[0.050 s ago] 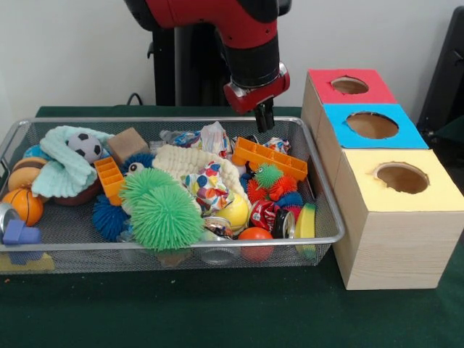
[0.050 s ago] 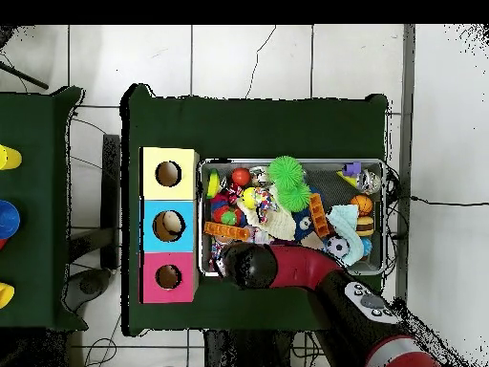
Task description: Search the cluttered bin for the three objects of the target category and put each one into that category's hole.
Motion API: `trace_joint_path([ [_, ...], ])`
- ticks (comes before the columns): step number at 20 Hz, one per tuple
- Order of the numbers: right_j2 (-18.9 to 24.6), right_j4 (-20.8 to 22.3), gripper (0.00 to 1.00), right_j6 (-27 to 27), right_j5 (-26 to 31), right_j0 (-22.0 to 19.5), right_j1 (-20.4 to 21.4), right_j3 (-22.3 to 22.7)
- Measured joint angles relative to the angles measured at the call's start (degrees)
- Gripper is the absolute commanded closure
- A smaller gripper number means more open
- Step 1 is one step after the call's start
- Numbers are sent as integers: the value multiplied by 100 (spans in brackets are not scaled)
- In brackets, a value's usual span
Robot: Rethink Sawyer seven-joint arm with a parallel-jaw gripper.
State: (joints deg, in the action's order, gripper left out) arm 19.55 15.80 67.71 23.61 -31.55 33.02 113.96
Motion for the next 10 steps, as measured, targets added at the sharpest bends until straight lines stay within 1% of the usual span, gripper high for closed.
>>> trace_joint_path([
  [10,131,205,100,0,1,-21,-317,-299],
])
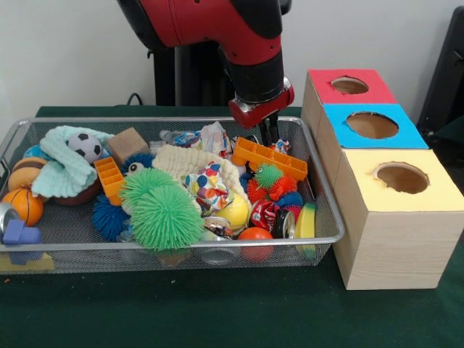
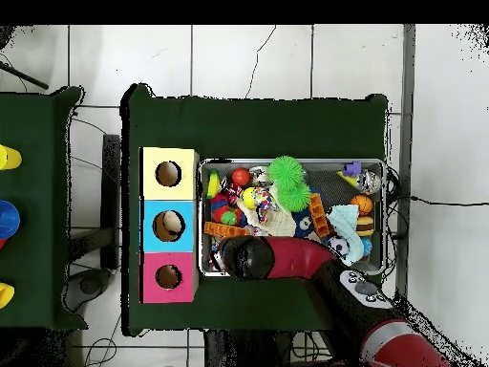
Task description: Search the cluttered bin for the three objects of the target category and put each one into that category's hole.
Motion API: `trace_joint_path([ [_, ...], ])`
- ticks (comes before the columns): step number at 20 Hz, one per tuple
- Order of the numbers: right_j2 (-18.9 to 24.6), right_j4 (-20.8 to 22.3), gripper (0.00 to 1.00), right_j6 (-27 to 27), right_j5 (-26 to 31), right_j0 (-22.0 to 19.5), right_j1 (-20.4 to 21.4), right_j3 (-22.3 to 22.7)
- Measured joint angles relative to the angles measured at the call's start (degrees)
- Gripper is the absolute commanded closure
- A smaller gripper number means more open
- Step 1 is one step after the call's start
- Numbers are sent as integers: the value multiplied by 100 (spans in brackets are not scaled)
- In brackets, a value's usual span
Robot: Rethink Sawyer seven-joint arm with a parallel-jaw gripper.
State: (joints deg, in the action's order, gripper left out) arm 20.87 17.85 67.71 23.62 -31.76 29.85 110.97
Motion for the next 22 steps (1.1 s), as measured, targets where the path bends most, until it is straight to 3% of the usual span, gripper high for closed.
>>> trace_joint_path([
  [14,569,228,100,0,0,-508,-469,-36],
  [22,625,350,100,0,0,-482,-516,-65],
])
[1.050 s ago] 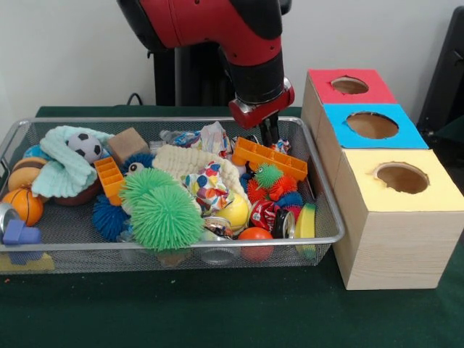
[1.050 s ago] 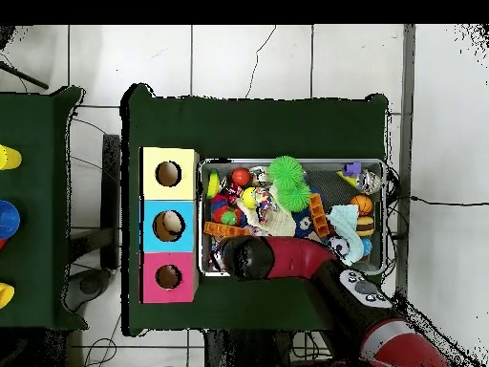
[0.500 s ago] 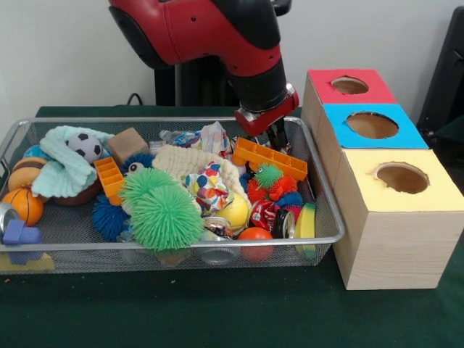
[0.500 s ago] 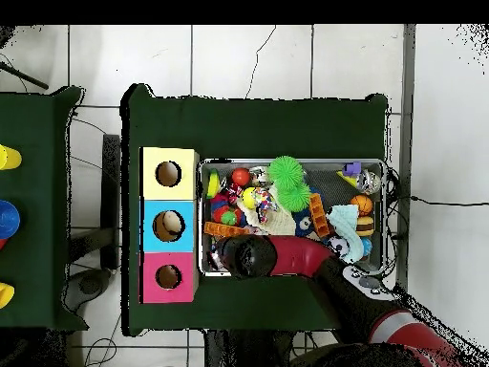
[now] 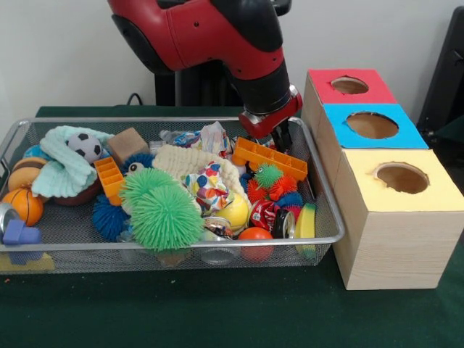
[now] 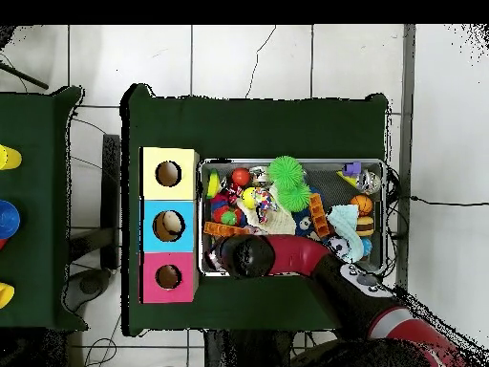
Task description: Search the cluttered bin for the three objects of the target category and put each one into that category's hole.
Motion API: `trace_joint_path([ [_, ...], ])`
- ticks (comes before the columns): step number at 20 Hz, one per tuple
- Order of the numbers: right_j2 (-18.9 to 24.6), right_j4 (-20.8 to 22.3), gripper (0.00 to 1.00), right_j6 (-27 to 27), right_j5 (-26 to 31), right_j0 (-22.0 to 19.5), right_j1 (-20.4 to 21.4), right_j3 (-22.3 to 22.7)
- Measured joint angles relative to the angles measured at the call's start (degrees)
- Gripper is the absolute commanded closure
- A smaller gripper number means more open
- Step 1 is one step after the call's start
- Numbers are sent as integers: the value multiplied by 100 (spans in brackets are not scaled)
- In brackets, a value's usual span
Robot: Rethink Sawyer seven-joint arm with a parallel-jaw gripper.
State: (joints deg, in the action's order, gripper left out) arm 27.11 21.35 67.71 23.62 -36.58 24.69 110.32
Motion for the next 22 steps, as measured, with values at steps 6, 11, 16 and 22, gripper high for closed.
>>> trace_joint_path([
  [6,0,102,100,0,0,4,-4,-41],
  [11,25,169,0,0,1,-4,-4,-103],
  [16,27,233,0,0,3,4,-9,-137],
  [22,-7,269,0,0,17,88,-36,-249],
])
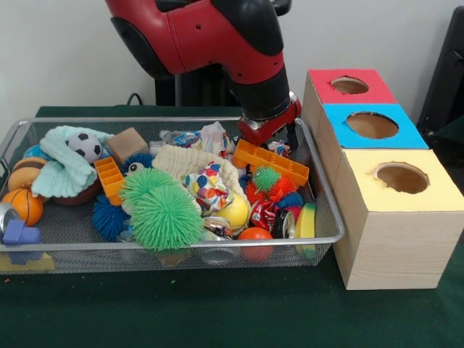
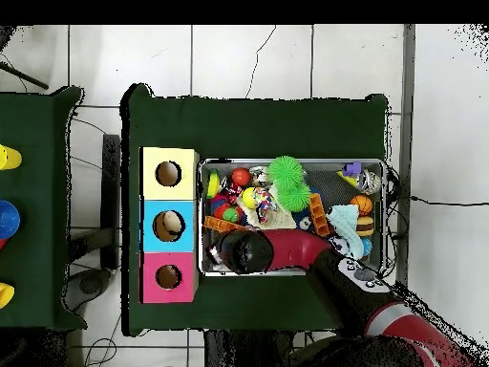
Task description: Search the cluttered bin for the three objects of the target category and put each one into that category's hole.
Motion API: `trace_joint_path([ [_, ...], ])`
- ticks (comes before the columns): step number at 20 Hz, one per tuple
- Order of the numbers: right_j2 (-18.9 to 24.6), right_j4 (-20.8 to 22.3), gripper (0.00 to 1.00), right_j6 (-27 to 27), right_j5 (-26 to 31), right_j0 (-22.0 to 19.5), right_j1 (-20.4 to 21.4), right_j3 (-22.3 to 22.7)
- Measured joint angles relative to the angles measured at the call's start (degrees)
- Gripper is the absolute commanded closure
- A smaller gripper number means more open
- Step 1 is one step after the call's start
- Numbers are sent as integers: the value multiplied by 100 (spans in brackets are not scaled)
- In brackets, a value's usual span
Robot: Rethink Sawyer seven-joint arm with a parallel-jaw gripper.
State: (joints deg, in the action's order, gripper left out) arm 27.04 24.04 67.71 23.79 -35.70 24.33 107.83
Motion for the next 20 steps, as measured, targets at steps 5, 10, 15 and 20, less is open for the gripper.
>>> trace_joint_path([
  [5,-100,130,0,0,53,161,-80,-171],
  [10,-190,280,0,1,90,273,-230,-424],
  [15,-224,412,0,1,95,250,-352,-564],
  [20,-110,455,0,1,136,104,-403,-566],
])
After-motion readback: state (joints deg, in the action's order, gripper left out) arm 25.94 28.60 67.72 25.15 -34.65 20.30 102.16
